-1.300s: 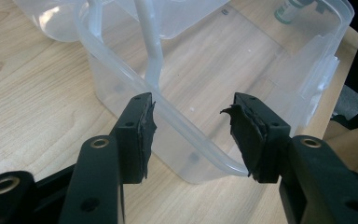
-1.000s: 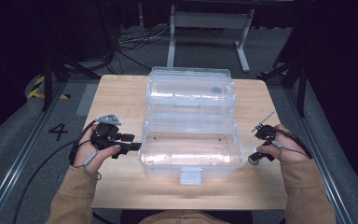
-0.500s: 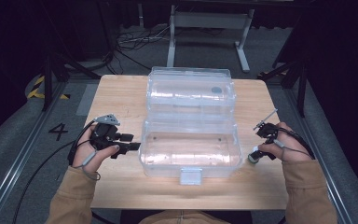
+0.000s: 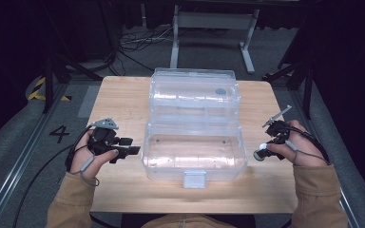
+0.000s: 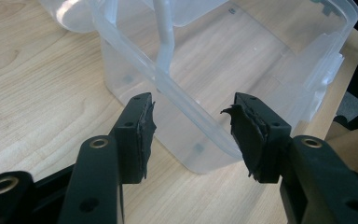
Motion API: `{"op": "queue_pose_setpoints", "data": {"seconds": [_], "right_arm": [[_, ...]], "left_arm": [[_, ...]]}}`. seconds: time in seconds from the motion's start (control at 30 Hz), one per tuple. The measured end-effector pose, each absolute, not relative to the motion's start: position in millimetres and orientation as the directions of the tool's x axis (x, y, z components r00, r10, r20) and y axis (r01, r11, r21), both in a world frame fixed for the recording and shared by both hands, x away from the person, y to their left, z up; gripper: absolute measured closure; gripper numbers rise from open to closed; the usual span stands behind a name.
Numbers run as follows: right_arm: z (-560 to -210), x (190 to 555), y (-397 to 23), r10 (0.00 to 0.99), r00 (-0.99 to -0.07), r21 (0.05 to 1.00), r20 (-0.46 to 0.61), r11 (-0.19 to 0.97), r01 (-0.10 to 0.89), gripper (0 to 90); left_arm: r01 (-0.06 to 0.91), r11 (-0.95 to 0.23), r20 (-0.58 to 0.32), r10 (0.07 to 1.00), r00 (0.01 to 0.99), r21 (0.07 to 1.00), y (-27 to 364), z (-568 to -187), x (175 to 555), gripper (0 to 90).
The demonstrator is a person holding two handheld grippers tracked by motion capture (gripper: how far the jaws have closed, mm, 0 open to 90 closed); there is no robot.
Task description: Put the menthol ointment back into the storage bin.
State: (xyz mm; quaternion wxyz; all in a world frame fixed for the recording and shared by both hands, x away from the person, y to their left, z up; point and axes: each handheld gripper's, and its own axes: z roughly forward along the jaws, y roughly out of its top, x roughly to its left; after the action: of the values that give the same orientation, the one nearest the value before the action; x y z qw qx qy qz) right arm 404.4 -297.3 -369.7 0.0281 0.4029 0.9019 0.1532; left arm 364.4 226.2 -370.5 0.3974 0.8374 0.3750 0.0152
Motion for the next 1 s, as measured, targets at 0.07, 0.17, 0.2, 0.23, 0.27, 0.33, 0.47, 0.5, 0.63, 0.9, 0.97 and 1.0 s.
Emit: {"op": "queue_pose_setpoints", "data": {"seconds": [0.07,0.17,0.2,0.23,0.27,0.33,0.47,0.5,0.63,0.9,0.97,1.0], "right_arm": [[-366.7,403.5,-295.1,0.735,-0.674,0.308,0.079,0.625,0.717,50.4],[-362.5,401.9,-292.9,0.728,-0.681,0.32,0.082,0.627,0.71,50.4],[-360.9,401.3,-292.1,0.727,-0.682,0.326,0.083,0.627,0.708,50.5],[-358.8,400.5,-291.4,0.724,-0.684,0.329,0.085,0.628,0.705,50.4],[-357.3,399.8,-290.7,0.723,-0.686,0.339,0.083,0.627,0.702,50.4],[-355.3,398.9,-289.9,0.722,-0.687,0.343,0.083,0.626,0.7,50.4],[-347.6,394.2,-285.9,0.721,-0.688,0.37,0.086,0.618,0.694,50.4],[-346.0,392.8,-284.9,0.72,-0.689,0.374,0.083,0.618,0.691,50.5],[-339.2,388.1,-282.3,0.713,-0.697,0.396,0.074,0.62,0.677,50.5],[-328.9,378.7,-275.8,0.684,-0.726,0.438,0.069,0.633,0.638,50.5],[-327.8,377.6,-274.6,0.682,-0.728,0.439,0.063,0.636,0.635,50.5],[-327.3,377.0,-273.7,0.682,-0.729,0.438,0.057,0.639,0.632,50.5]], "left_arm": [[0.621,-0.4,-0.277,0.642,0.714,0.674,226.6,-370.9,363.4,49.4],[0.623,-0.398,-0.277,0.645,0.712,0.674,227.4,-371.7,362.4,49.4],[0.624,-0.397,-0.278,0.646,0.711,0.673,227.8,-372.0,361.9,49.4],[0.627,-0.395,-0.28,0.648,0.708,0.672,228.0,-372.2,361.5,49.4],[0.628,-0.396,-0.279,0.649,0.708,0.67,228.5,-372.2,361.2,49.4],[0.627,-0.395,-0.279,0.65,0.707,0.671,228.9,-372.5,361.0,49.4],[0.631,-0.394,-0.28,0.652,0.704,0.668,230.0,-373.1,360.1,49.4],[0.631,-0.392,-0.28,0.654,0.703,0.67,230.4,-373.1,359.8,49.4],[0.632,-0.392,-0.281,0.653,0.703,0.669,230.6,-372.8,359.2,49.4],[0.634,-0.394,-0.283,0.653,0.703,0.666,230.2,-374.2,360.1,49.3],[0.635,-0.392,-0.283,0.654,0.701,0.665,230.1,-374.1,360.1,49.3],[0.635,-0.394,-0.283,0.653,0.702,0.665,230.0,-374.1,360.2,49.3]]}}
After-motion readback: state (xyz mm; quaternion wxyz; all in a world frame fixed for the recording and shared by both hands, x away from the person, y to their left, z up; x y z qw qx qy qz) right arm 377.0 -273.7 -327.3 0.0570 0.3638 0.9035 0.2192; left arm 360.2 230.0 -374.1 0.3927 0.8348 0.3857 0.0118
